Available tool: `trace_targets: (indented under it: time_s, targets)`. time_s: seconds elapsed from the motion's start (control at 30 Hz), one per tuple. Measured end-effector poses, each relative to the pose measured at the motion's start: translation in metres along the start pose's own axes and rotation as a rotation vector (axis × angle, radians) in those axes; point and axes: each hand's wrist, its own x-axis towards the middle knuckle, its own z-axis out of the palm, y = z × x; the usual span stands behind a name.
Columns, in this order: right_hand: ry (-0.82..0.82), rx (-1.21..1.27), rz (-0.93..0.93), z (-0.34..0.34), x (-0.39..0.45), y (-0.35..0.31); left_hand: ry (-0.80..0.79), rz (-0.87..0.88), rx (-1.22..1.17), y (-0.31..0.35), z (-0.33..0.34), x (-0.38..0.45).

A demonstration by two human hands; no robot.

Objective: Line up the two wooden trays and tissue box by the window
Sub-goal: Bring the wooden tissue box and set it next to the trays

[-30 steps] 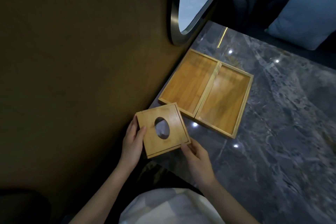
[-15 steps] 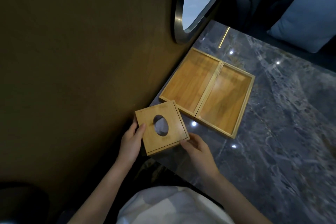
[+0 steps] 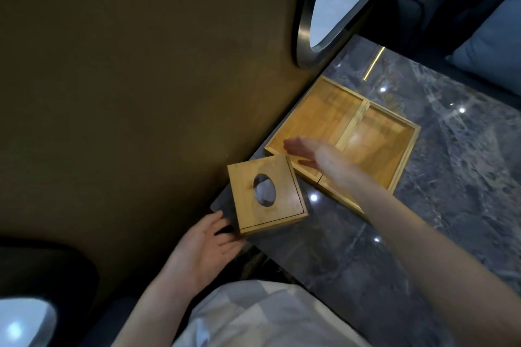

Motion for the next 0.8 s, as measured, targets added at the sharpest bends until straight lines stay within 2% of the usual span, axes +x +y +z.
trace_targets:
  time_s: [0.1, 0.17, 0.3, 0.53, 0.67, 0.8]
  targets:
    - [-0.047, -0.118, 0.068, 0.007, 0.004, 0.002, -0.027, -0.053, -0.023, -0.01, 0.005, -0.006]
    - [-0.053, -0.112, 0.095, 0.009, 0.003, 0.002, -0.029, -0.054, -0.109, -0.012, 0.006, -0.008]
    - [-0.07, -0.035, 0.089, 0.009, -0.002, 0.0, -0.036, -0.014, -0.195, -0.012, 0.01, -0.011]
    - [-0.078, -0.141, 0.072, -0.001, -0.007, 0.01, -0.007, 0.019, -0.242, 0.001, 0.013, -0.011]
    - [-0.122, -0.212, -0.022, -0.004, -0.015, 0.012, -0.024, 0.051, -0.198, 0.01, 0.007, -0.01]
    - [-0.124, -0.291, -0.035, -0.007, -0.021, 0.016, -0.024, 0.117, -0.091, 0.015, 0.006, -0.012]
